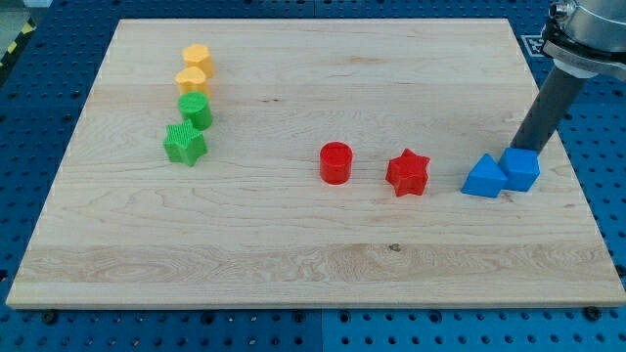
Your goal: Move the red circle diagonally to the green circle
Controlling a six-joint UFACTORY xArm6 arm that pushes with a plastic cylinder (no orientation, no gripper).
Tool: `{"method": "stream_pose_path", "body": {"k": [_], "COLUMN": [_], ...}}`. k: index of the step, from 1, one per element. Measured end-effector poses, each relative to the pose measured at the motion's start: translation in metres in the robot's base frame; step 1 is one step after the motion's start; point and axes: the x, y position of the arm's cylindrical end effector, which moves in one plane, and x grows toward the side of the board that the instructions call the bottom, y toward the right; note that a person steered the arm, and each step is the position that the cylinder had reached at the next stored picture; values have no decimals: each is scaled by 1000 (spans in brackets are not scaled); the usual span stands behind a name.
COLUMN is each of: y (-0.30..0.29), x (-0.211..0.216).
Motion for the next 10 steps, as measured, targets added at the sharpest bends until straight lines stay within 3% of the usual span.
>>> {"method": "stream_pose_path", "body": {"k": [1,8,10], "y": [-1,-233,-240], "x": [0,-12,-14]}}
